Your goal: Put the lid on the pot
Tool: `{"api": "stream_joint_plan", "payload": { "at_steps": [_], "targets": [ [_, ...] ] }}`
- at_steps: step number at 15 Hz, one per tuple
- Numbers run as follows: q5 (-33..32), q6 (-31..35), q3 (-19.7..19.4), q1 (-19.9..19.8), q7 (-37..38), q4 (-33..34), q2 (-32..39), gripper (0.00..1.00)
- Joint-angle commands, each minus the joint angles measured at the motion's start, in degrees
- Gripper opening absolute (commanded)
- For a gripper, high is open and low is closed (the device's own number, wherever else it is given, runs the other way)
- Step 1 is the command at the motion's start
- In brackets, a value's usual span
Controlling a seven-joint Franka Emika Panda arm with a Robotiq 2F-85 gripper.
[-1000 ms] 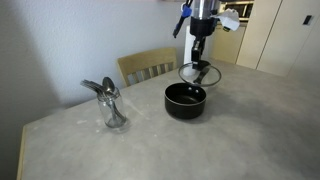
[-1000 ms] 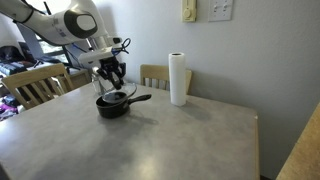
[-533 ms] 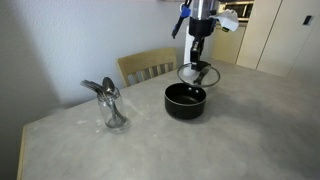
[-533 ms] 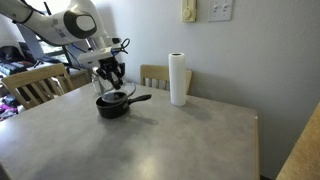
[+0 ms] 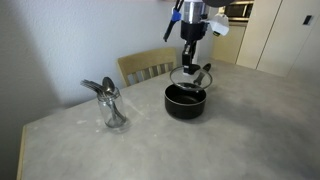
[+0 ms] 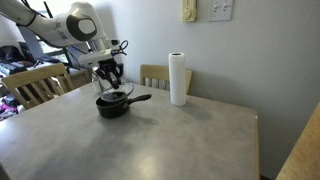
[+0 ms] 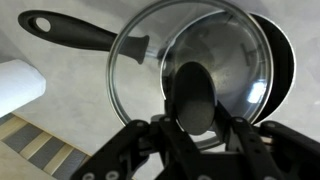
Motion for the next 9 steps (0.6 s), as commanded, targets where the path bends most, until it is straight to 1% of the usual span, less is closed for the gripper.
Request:
{"api": "stream_joint_plan", "payload": {
  "at_steps": [1,5,9],
  "targets": [
    [0.41,-0.17,1.34,-0.03,-0.87,3.79,2.60,0.14],
    [0.83,-0.56,2.19,0.27,-0.57,4.52,3.69,0.14],
    [1.52,-0.73,2.90,0.53,0.19,3.61,3.36,0.14]
  ]
}}
